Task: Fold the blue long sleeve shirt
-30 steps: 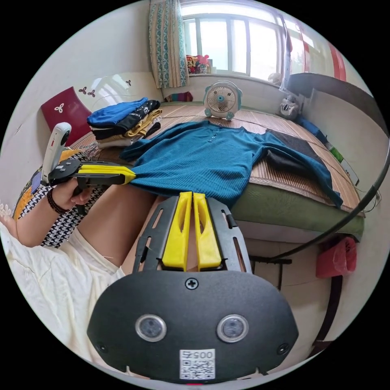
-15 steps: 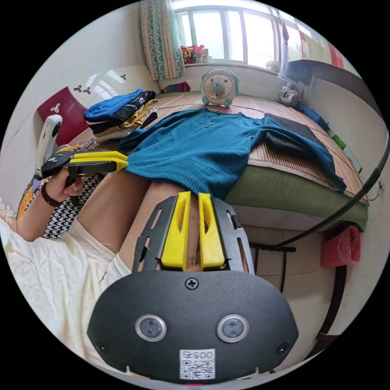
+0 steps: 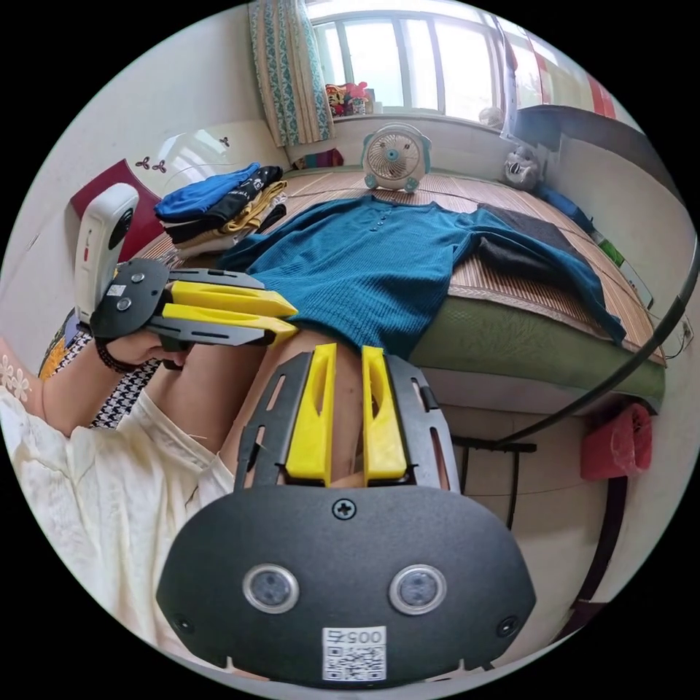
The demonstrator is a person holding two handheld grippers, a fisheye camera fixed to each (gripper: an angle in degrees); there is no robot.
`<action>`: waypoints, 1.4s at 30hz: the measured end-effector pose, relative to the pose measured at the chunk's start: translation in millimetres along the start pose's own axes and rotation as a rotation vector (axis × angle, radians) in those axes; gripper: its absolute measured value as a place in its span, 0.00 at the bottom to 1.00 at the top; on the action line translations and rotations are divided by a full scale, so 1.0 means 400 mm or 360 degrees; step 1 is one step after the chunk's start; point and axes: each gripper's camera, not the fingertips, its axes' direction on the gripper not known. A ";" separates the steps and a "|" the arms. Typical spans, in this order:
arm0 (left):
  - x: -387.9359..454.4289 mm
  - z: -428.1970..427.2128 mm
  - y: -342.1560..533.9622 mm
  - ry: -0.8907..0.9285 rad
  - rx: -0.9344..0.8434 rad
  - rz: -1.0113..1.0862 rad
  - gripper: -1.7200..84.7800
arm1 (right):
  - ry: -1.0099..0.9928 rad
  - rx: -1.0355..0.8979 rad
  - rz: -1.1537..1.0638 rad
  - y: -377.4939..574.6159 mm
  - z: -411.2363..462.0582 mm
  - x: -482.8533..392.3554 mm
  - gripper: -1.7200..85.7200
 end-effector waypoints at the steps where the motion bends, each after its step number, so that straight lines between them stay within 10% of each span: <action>1: -0.008 -0.003 0.002 0.0029 0.0002 -0.0012 0.06 | -0.0011 0.0015 0.0001 0.005 -0.004 0.000 0.09; 42: -0.234 -0.109 0.235 -0.0198 -0.0115 -0.0448 0.13 | 0.0439 0.0037 0.0247 -0.059 -0.029 0.002 0.00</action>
